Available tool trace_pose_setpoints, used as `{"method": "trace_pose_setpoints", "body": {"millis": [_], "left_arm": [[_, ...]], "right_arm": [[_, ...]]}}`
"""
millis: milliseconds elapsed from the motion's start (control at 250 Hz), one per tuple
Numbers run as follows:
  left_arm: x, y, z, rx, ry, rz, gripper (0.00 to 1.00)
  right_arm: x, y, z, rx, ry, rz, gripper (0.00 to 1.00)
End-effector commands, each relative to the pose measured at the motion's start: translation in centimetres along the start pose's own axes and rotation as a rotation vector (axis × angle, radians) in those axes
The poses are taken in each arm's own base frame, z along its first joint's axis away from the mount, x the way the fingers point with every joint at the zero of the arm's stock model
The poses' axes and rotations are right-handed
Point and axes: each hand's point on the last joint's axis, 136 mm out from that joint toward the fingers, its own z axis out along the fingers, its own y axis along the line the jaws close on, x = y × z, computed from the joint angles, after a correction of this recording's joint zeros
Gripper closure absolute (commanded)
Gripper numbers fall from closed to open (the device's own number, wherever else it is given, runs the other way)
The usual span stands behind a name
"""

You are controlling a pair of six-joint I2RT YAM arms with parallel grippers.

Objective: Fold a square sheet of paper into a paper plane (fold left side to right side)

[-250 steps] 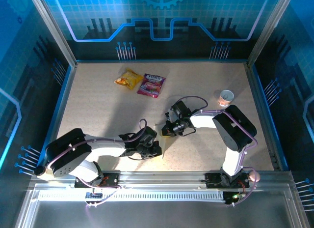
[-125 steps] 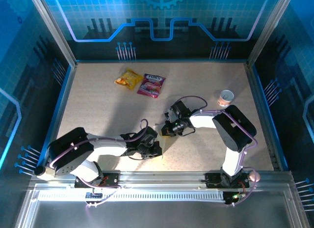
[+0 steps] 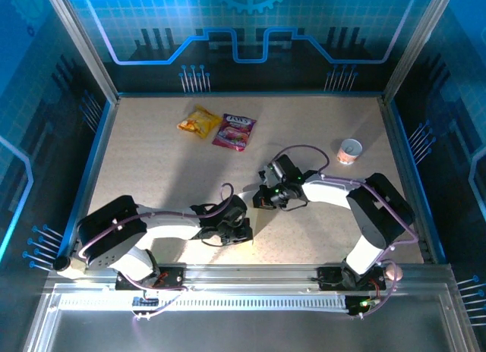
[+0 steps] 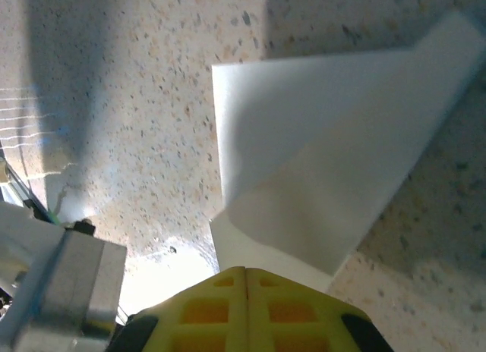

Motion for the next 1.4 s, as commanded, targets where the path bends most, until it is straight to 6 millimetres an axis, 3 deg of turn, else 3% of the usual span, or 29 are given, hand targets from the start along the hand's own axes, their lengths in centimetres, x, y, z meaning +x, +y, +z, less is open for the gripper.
{"method": "trace_pose_setpoints", "body": {"millis": [0, 348, 991, 1083, 1167, 1339, 1398], "left_arm": [[1.5, 5.3, 0.2, -0.21, 0.042, -0.034, 1.0], [1.6, 5.7, 0.1, -0.242, 0.046, -0.032, 1.0], [2.1, 6.5, 0.1, -0.255, 0.06, -0.041, 1.0], [1.7, 5.3, 0.1, -0.201, 0.044, -0.028, 1.0], [0.8, 2.9, -0.4, -0.113, 0.007, 0.01, 1.0], [-1.9, -2.0, -3.4, 0.035, -0.101, 0.087, 0.81], [-2.7, -2.7, -4.7, 0.051, -0.137, 0.108, 0.73]], "right_arm": [[2.4, 0.0, 0.5, 0.0, 0.049, 0.018, 1.0], [4.9, -0.8, 2.8, 0.024, 0.112, 0.032, 1.0], [-0.4, -3.4, 1.6, 0.07, 0.042, 0.037, 1.0], [-1.2, -2.9, 1.0, 0.057, 0.029, 0.026, 1.0], [-1.4, -2.1, 0.0, 0.054, 0.004, 0.007, 1.0], [-1.5, -1.4, -3.0, 0.103, -0.053, -0.026, 0.89], [-1.0, -1.8, -4.0, 0.148, -0.061, -0.03, 0.84]]}}
